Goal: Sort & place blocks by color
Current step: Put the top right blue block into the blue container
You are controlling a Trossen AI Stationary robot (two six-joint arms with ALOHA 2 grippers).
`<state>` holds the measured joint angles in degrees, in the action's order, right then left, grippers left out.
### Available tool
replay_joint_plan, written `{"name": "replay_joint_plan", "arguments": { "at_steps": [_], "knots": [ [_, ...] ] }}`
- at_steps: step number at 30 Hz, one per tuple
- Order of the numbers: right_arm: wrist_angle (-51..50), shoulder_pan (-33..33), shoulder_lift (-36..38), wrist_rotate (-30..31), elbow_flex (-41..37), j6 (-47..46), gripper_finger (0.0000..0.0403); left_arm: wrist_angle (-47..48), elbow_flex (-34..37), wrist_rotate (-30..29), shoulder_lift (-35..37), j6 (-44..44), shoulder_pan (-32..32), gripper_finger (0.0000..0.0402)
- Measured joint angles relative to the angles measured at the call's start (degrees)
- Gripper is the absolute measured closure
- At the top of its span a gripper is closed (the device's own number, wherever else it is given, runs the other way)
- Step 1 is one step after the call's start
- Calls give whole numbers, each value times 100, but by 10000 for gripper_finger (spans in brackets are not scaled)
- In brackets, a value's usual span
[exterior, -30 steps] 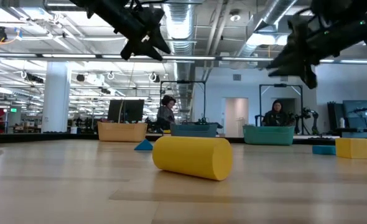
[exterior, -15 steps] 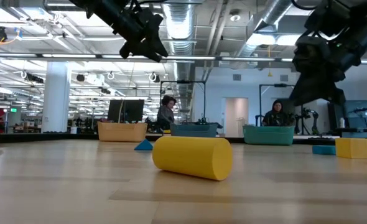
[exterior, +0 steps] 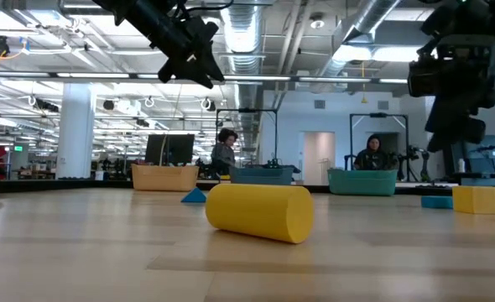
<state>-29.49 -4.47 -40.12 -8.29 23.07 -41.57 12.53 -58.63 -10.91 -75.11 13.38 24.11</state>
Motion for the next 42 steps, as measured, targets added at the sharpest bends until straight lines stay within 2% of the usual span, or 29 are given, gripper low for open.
{"name": "replay_joint_plan", "arguments": {
  "at_steps": [4,7,11,16,19,23,27,31,36,42],
  "knots": [
    [-288,346,-90,71,1,-41,159,0,0,8,0,-4,-27,216],
    [-555,593,-268,82,0,19,164,-60,0,17,0,-4,-27,216],
    [-790,929,-649,115,2,348,177,-311,0,358,0,-6,-30,217],
    [-929,1215,-1219,487,0,716,183,-611,0,644,0,-33,-33,217],
    [-941,1294,-1457,749,111,718,184,-664,0,640,0,-56,-34,217],
    [-973,1342,-1682,921,634,823,185,-785,0,365,0,-314,7,217],
    [-1258,1344,-1886,1549,1258,1493,190,-1219,0,245,0,-291,81,217],
    [-1314,1287,-2100,2166,1510,2508,191,-1569,0,263,0,-90,57,217],
    [-1369,1157,-2566,2182,1503,2753,184,-1518,0,297,0,-477,-39,217],
    [-1250,1419,-3214,2048,1504,3195,185,-1045,0,154,0,-710,-43,217]
  ]
}}
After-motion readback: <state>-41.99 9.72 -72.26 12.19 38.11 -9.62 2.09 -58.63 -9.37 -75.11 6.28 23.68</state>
